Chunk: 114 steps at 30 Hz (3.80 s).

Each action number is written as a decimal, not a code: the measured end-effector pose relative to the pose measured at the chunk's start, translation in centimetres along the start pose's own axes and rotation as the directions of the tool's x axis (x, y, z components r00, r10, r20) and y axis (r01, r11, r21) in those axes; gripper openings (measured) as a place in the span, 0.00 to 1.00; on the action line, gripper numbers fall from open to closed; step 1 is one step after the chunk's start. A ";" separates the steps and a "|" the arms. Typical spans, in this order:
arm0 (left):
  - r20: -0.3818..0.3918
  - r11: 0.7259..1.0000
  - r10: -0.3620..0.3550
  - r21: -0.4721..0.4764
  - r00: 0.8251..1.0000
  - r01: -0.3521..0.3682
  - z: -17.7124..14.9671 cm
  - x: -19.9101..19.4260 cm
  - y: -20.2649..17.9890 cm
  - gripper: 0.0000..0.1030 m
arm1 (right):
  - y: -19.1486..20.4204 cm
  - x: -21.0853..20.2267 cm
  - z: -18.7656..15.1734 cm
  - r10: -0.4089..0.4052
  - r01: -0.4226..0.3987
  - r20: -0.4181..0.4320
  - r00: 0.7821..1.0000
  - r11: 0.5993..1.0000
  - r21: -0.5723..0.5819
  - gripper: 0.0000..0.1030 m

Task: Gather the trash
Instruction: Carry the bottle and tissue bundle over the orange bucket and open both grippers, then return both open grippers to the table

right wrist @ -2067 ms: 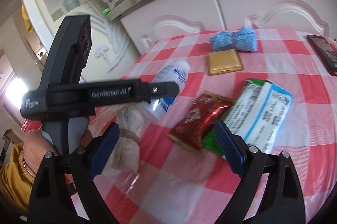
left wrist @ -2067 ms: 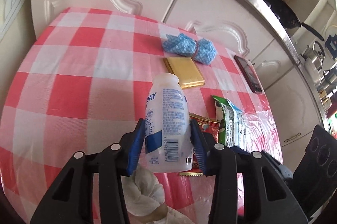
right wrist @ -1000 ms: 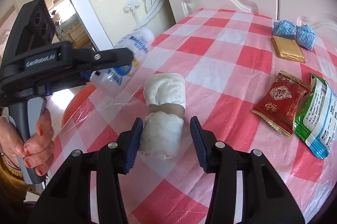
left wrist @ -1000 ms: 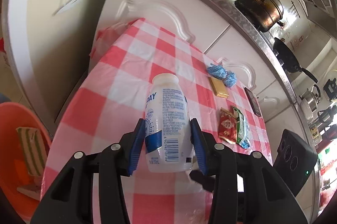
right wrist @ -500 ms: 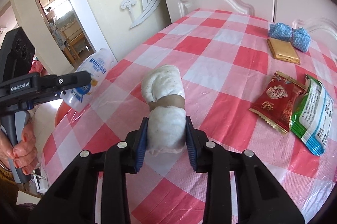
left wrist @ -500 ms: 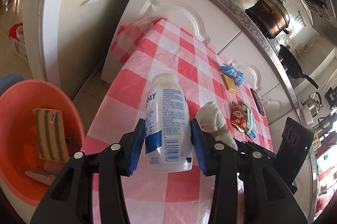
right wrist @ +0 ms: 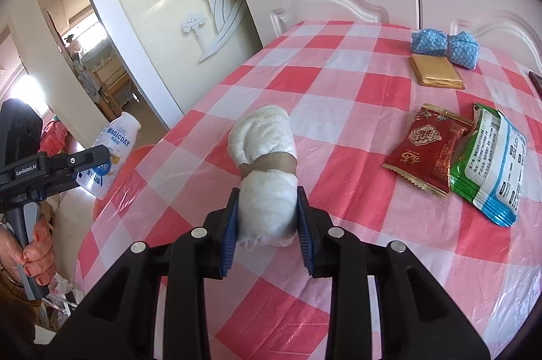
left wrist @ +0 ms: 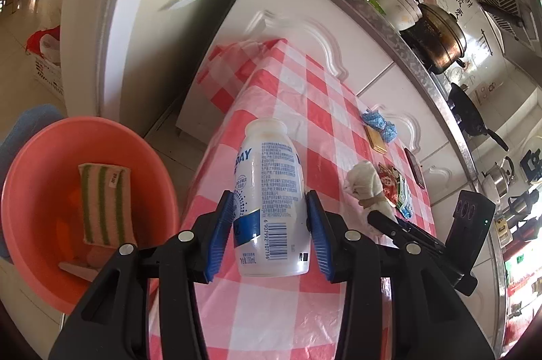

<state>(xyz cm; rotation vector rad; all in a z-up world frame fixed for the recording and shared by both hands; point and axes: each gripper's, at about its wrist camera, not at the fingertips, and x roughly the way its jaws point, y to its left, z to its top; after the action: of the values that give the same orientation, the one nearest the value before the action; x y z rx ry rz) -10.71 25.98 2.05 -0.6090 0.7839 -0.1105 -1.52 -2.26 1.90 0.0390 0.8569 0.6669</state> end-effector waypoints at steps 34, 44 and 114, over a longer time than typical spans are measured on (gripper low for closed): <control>0.038 0.965 0.193 -0.189 0.980 -0.182 -2.0 -5.7 11.9 0.44 | 18.6 4.8 1.6 0.191 -0.241 -0.178 0.965 0.917 -0.319 0.32; 0.013 0.955 0.214 -0.213 0.977 -0.206 -2.6 -5.2 13.6 0.44 | 22.2 8.8 1.2 0.208 -0.302 -0.285 0.936 0.889 -0.344 0.32; -0.127 0.928 0.001 0.370 0.992 0.046 6.6 14.8 -21.2 0.90 | -19.8 -10.8 -2.0 -0.081 -0.153 0.382 0.921 0.825 0.544 0.92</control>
<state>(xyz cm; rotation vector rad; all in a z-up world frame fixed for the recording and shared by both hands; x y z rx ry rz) 7.05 7.01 8.00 -0.2507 0.8506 -0.3143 2.46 -24.56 2.23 0.7122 0.6369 0.3952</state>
